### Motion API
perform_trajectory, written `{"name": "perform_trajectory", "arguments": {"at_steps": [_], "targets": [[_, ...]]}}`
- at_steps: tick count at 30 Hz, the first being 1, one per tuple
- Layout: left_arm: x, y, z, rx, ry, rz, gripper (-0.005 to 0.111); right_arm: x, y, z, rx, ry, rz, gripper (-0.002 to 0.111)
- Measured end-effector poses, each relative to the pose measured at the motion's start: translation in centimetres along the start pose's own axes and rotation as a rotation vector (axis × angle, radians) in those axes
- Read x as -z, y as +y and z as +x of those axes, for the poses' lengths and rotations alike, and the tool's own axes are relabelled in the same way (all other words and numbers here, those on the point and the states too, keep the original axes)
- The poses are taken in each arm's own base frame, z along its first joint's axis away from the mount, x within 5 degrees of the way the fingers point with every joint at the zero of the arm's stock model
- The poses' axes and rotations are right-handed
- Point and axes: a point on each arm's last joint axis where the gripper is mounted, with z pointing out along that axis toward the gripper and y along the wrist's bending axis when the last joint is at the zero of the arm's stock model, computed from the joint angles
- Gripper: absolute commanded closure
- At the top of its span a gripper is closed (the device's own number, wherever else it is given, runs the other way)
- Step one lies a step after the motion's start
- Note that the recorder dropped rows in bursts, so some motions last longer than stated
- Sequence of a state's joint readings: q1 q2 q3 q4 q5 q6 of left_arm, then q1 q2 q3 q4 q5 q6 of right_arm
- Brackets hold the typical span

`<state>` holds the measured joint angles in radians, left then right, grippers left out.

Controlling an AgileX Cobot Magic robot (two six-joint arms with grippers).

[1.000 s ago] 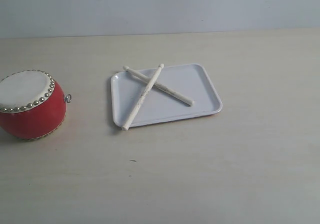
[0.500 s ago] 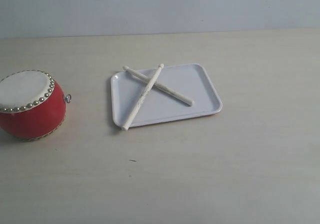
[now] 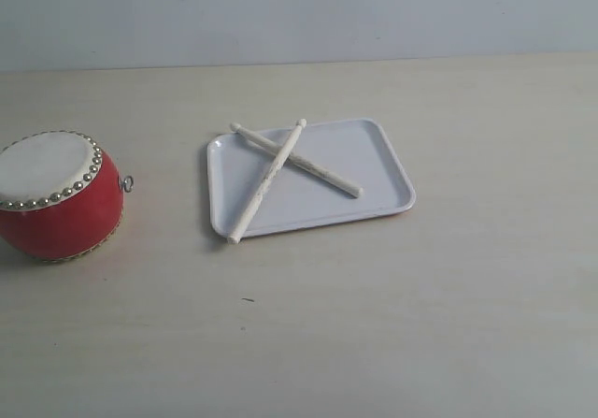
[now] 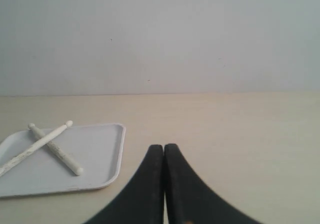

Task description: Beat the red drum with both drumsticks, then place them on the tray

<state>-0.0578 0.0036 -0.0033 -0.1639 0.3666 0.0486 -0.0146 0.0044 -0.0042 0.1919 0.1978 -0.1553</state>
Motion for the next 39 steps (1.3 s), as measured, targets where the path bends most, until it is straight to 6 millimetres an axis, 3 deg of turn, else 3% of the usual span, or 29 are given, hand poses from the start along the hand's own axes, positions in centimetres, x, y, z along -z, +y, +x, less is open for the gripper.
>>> {"name": "perform_trajectory", "arguments": {"at_steps": [39], "targets": [[0.00,0.00,0.00,0.000,0.000,0.000,0.107,0.00,0.00,0.01,-0.051,0.002,0.000,0.108]]}}
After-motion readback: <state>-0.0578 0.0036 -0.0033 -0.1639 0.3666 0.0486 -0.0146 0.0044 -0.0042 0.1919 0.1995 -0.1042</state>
